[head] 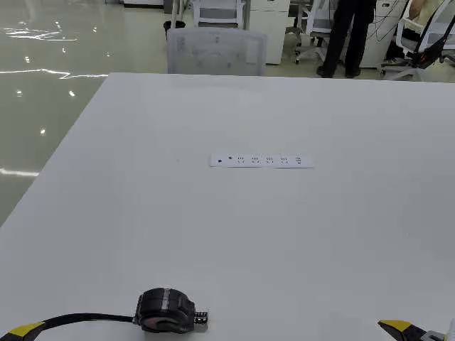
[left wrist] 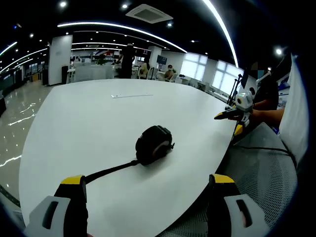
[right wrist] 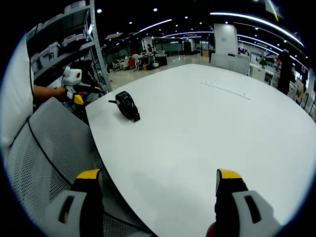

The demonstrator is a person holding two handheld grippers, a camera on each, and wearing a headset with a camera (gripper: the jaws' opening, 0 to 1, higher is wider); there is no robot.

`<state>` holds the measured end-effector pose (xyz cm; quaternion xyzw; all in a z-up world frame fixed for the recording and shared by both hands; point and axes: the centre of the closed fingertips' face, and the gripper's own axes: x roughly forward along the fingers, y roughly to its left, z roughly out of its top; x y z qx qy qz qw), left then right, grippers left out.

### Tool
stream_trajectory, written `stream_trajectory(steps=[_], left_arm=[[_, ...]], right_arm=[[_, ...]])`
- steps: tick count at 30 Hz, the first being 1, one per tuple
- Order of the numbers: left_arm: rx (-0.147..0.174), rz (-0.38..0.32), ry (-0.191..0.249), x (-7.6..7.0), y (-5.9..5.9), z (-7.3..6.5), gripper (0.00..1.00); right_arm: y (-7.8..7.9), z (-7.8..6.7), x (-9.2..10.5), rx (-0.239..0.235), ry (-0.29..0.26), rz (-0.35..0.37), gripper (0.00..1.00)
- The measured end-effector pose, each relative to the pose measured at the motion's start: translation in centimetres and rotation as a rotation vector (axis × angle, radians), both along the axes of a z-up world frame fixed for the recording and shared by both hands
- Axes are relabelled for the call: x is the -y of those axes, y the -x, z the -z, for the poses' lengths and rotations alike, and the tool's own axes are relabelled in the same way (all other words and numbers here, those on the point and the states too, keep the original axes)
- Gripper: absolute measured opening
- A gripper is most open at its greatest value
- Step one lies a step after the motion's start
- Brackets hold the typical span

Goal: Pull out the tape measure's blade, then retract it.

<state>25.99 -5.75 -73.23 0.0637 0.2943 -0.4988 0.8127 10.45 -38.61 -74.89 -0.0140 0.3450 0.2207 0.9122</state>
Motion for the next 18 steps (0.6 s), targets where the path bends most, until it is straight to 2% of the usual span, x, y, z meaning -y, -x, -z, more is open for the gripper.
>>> stream_trajectory(steps=[18], left_arm=[[-0.006, -0.005, 0.001, -0.04, 0.08, 0.01, 1.0]], right_arm=[[0.21, 0.15, -0.08, -0.006, 0.001, -0.001, 0.96]])
